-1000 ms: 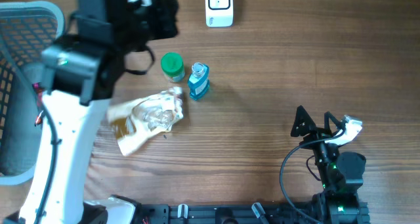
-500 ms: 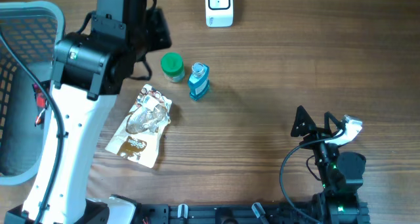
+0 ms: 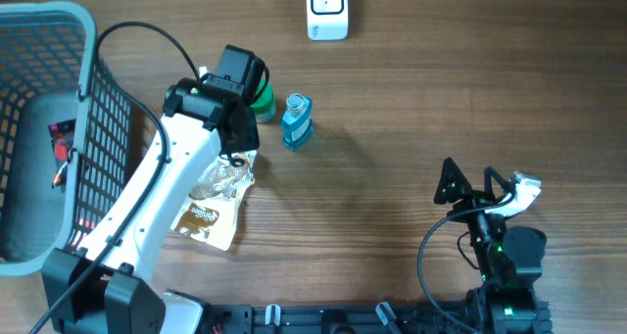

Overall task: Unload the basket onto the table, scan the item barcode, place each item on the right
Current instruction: 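Pull the snack bag out and lay it on the table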

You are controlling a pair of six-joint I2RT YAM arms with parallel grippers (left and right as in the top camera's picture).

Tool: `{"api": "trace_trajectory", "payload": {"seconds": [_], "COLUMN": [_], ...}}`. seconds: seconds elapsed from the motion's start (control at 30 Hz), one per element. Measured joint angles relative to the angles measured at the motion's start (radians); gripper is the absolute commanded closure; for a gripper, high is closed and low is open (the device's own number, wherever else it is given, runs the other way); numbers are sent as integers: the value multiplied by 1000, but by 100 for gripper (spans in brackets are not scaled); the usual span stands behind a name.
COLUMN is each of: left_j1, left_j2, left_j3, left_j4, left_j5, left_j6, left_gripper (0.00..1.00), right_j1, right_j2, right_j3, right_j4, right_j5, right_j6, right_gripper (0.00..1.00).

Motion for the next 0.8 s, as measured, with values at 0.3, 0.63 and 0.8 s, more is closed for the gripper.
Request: {"api": "trace_trajectory", "payload": {"seconds": [0.3,0.63,0.8], "left_j1": [0,0,0], "left_j2": [-1,77,81], "left_j3": [-294,-321,-321], "left_j4": [304,383,398], "left_j5": [113,137,144], "left_j6": [-10,-12,-9], "left_gripper": [29,82,96], "right_j1": [0,0,0], "right_j2": [1,1,1], "right_j3": [0,0,0], "right_j4": [0,0,0], "right_j5": [0,0,0], "right_j6": [0,18,23], "right_gripper": [0,0,0]}}
